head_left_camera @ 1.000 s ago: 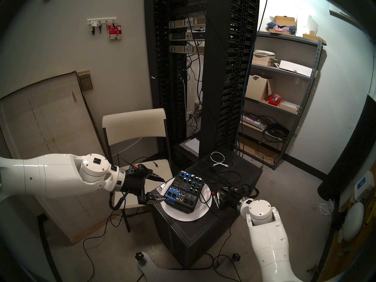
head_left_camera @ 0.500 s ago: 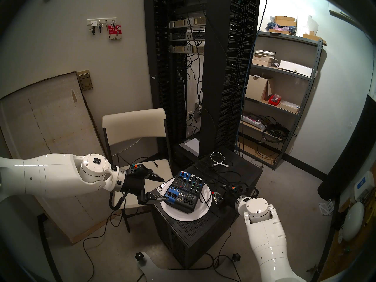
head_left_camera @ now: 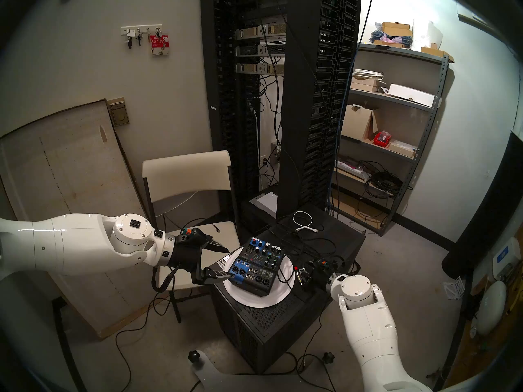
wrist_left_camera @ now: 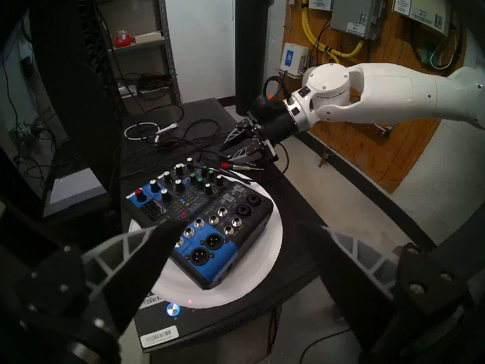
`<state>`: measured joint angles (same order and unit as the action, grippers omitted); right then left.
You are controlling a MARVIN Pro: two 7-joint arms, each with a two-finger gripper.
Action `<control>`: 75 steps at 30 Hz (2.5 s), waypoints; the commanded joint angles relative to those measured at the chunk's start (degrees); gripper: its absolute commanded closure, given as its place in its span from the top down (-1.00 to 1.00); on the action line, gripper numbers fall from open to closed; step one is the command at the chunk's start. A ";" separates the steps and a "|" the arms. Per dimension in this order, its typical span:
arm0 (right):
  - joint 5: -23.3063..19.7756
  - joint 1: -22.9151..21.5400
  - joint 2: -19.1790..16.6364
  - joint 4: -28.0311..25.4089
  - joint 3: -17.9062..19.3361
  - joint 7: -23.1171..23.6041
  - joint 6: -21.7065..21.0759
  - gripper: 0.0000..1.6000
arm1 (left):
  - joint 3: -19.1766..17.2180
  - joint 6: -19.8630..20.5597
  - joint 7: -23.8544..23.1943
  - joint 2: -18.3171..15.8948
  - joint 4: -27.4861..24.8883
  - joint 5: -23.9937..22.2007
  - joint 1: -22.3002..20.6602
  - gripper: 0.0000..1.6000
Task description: Insert aux cable
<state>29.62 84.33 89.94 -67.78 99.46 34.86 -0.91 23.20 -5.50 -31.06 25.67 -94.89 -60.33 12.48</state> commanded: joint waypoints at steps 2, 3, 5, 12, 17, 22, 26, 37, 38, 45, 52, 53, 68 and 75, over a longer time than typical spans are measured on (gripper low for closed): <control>0.10 -4.24 -0.21 2.26 -0.35 -1.00 1.19 0.13 | -0.64 -0.19 -0.01 0.08 -0.01 0.00 -0.74 1.00; 0.09 -4.52 -0.23 2.66 -0.39 -1.11 1.28 0.15 | -0.64 -0.19 -0.01 0.08 -0.01 0.00 -0.74 1.00; -0.01 -4.99 -0.28 3.31 -0.43 -1.25 1.47 0.11 | -0.64 -0.19 -0.01 0.08 -0.01 0.00 -0.74 1.00; -0.01 -5.30 -0.57 3.63 -0.63 -1.13 1.52 -0.14 | -0.64 -0.20 -0.01 0.08 -0.01 0.00 -0.75 1.00; -0.25 -4.77 -0.95 3.17 -0.49 -0.88 1.58 -1.00 | -0.64 -0.20 -0.02 0.09 -0.01 0.00 -0.75 1.00; -0.93 -4.01 -1.24 1.76 -0.07 -0.30 1.55 -1.00 | -0.63 -0.20 -0.02 0.09 -0.01 -0.01 -0.75 1.00; -2.59 -2.80 -1.09 -0.97 1.20 0.23 2.02 -1.00 | -0.63 -0.20 -0.01 0.09 -0.01 -0.01 -0.75 1.00; -9.45 1.37 0.98 -10.14 4.26 6.42 5.66 -1.00 | -0.60 -0.19 0.03 0.09 -0.01 -0.02 -0.74 1.00; -10.35 2.68 1.62 -12.85 4.47 7.06 6.00 -1.00 | -0.59 -0.18 0.03 0.09 -0.01 -0.03 -0.74 1.00; -17.15 5.19 2.36 -16.77 3.51 11.49 8.15 -1.00 | -0.92 -1.17 0.20 0.64 0.04 -0.70 -0.41 1.00; -21.98 8.82 2.10 -20.53 2.06 13.35 8.10 -1.00 | -2.13 -2.91 -0.66 2.86 -0.45 -2.26 -0.77 1.00; -22.61 9.55 2.12 -21.33 1.84 13.33 7.82 -1.00 | -2.34 -3.00 -0.56 3.33 -0.50 -2.56 -0.81 1.00; -27.58 20.02 3.77 -33.70 -0.22 17.13 2.75 -1.00 | -4.00 -5.26 -2.07 13.89 6.67 -6.95 2.01 1.00; -28.13 23.04 4.17 -37.50 -0.84 18.64 -0.05 -1.00 | -4.52 -5.96 -4.72 17.67 11.74 -8.67 3.51 1.00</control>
<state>2.93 103.73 93.09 -99.75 99.31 52.40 1.00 20.01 -10.22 -33.85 38.16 -86.92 -67.16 15.28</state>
